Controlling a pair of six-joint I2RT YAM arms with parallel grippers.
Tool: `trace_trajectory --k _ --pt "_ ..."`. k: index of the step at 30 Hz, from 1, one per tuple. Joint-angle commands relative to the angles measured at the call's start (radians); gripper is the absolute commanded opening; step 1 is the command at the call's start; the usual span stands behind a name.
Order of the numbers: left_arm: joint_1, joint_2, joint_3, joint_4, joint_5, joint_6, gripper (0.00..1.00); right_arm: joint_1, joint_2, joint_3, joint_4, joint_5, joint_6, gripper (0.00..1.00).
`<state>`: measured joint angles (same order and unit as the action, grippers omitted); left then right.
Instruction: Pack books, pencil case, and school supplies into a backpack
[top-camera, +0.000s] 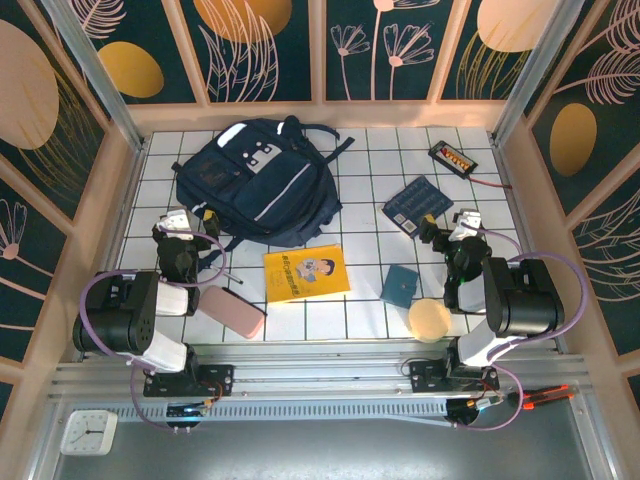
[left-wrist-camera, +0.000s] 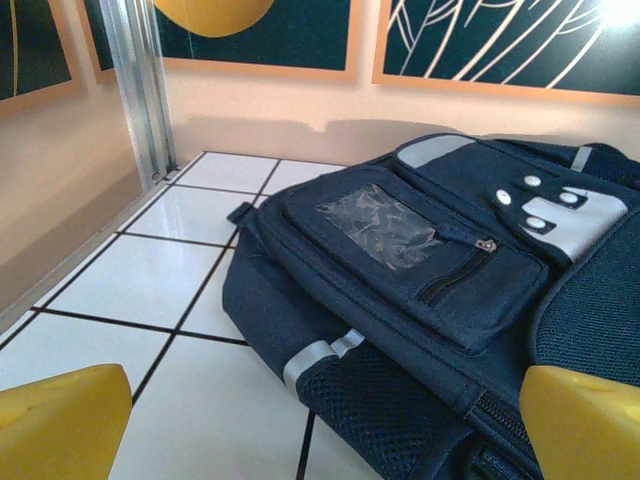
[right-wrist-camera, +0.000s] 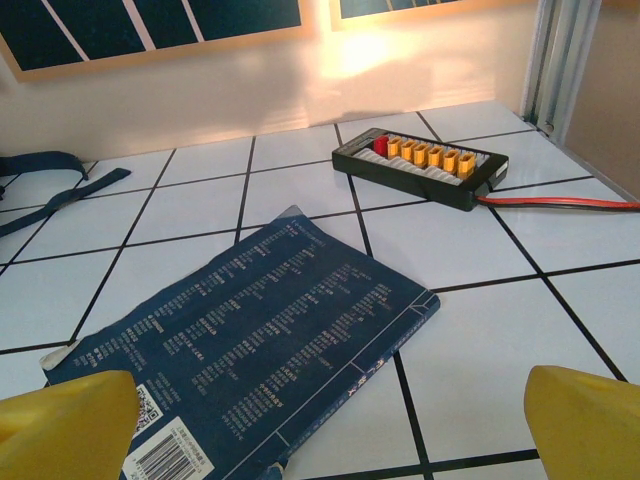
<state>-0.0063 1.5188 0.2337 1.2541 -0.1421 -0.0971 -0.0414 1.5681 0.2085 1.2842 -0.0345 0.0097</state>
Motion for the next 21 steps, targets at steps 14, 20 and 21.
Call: trace_trajectory --k 14,20,21 --pt "0.006 -0.061 -0.075 0.116 -0.129 -0.044 0.99 0.007 -0.019 0.015 0.027 0.028 0.012 0.99" --pt "0.006 -0.273 -0.025 -0.195 -0.273 -0.094 0.99 0.004 -0.124 0.122 -0.249 0.1 0.041 0.99" --pt "0.006 -0.307 -0.014 -0.249 -0.283 -0.099 0.99 0.004 -0.138 0.129 -0.271 0.098 0.039 0.99"
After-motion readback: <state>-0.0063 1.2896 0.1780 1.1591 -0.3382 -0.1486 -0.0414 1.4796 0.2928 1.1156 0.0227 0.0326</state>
